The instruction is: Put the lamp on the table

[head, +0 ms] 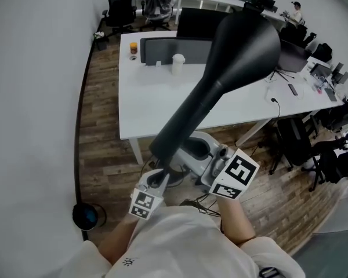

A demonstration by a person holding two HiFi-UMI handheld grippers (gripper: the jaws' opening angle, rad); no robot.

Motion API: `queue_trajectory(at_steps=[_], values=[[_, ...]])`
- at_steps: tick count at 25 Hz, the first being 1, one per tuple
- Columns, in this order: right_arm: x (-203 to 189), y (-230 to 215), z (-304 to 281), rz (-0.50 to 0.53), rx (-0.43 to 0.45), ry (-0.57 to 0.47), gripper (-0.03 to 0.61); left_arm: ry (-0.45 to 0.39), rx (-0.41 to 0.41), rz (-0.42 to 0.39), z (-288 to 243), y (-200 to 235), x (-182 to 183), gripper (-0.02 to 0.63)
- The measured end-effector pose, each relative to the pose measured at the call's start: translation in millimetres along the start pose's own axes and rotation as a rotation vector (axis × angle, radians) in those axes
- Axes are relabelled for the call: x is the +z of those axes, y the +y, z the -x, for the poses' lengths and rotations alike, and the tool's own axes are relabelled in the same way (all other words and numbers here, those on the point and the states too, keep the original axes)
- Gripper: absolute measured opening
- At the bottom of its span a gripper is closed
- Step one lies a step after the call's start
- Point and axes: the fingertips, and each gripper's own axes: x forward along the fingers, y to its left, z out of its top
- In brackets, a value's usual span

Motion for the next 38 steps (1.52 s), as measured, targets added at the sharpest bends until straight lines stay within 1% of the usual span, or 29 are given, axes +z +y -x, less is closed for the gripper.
queue_trajectory(at_steps=[10, 16, 21, 28, 32, 38], values=[[1, -14, -13, -0.001, 0.025, 0.005, 0.048, 0.004, 0.031, 0.004, -2, 18, 3, 0.046], [3, -37, -32, -0.003, 0.065, 0.004, 0.048, 0.014, 0.065, 0.009, -17, 45, 11, 0.046], [-3, -57, -36, -0.009, 0.092, 0.004, 0.048, 0.022, 0.093, 0.021, -33, 58, 9, 0.046], [-17, -97, -44, -0.011, 0.128, 0.007, 0.048, 0.024, 0.121, 0.036, -70, 80, 5, 0.046], [-6, -135, -58, -0.019, 0.148, 0.001, 0.048, 0.034, 0.136, 0.044, -96, 105, 24, 0.046], [-2, -183, -67, -0.036, 0.176, -0.009, 0.048, 0.049, 0.157, 0.044, -131, 132, 37, 0.046]])
